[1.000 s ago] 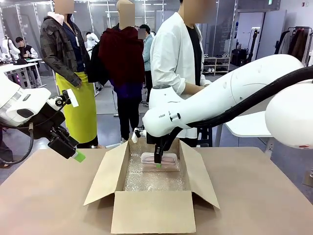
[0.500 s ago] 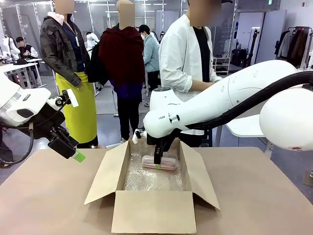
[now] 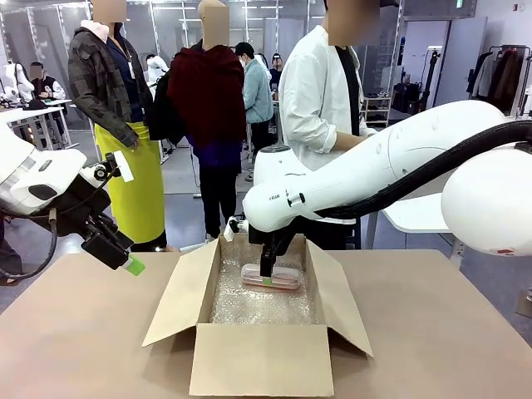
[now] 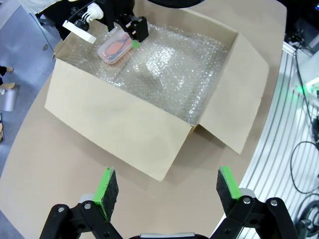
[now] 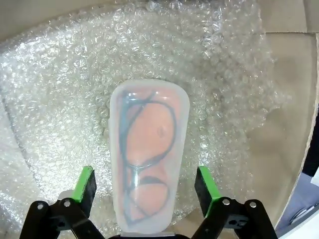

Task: Pack the glasses set securely to prepare it for shipping.
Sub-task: Place the Glasses case inside the Package Box, then put the Glasses case from the right side of the table into the Package Box.

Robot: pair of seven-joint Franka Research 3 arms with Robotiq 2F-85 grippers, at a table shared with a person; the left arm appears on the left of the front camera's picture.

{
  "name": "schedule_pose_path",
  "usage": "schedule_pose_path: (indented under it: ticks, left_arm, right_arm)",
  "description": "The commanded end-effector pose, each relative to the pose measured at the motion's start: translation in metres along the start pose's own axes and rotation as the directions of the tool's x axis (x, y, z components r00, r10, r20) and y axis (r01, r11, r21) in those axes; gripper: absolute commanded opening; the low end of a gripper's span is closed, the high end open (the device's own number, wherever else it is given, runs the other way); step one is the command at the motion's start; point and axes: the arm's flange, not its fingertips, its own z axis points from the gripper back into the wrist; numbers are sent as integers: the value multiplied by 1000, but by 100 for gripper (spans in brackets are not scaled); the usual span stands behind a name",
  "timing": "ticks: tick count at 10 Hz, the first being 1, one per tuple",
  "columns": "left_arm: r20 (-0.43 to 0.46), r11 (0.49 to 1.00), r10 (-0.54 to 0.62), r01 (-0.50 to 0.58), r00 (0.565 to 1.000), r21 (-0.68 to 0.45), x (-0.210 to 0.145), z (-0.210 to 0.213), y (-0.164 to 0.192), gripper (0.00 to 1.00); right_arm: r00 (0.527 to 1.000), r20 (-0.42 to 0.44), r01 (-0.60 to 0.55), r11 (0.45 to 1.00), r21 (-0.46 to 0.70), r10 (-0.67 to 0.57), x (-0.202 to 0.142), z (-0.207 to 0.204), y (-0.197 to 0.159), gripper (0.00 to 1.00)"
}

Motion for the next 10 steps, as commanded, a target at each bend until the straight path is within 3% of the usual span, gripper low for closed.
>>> schedule_pose_path:
  ticks: [1,9,10]
  left_arm:
    - [20,1000,-10,10,1000,-8,0,1,2,100]
    - [20,1000,-10,10,1000,-8,0,1,2,100]
    - [20,1000,-10,10,1000,-8,0,1,2,100]
  right_arm:
    - [1000,-1,-9,1000,2,9,0,-1,0,100]
    - [1000,-1,1,1000,2,-1,0,-2,0,100]
    - [1000,-9,-22,998,-66,22,-1,41,15,100]
